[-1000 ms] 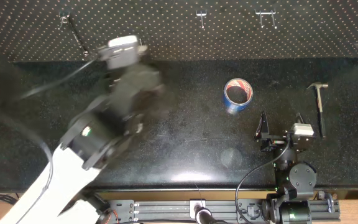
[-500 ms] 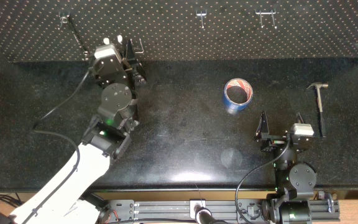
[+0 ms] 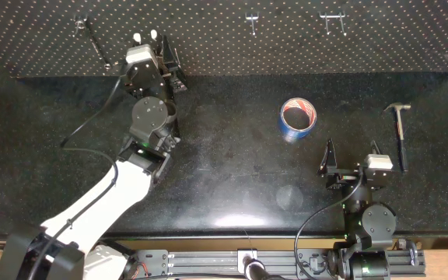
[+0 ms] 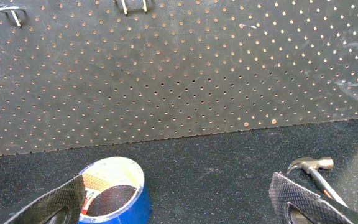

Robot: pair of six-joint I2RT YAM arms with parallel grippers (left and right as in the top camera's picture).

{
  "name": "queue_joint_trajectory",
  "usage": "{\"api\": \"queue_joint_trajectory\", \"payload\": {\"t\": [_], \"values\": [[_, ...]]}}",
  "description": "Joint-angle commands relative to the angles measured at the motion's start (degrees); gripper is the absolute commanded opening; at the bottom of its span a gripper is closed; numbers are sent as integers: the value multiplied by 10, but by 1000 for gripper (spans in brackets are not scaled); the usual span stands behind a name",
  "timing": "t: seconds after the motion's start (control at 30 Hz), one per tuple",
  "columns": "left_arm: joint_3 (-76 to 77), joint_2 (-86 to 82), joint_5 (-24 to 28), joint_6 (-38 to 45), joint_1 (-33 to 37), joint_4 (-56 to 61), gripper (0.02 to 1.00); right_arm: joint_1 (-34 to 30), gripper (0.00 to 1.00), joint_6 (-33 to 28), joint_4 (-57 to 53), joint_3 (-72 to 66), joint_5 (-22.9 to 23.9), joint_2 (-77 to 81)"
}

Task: Place Tools Onto Pegboard

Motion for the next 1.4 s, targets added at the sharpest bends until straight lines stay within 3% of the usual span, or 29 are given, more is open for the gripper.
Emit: {"api": "queue_joint_trajectory", "payload": {"t": [0.03,1.4], "values": [[11,22,4,5,7,7,29,4,974,-4,-1,-3,5,-4],[62,141,33,18,16,57,29,5,974,-4,-1,-3,5,-4]]}}
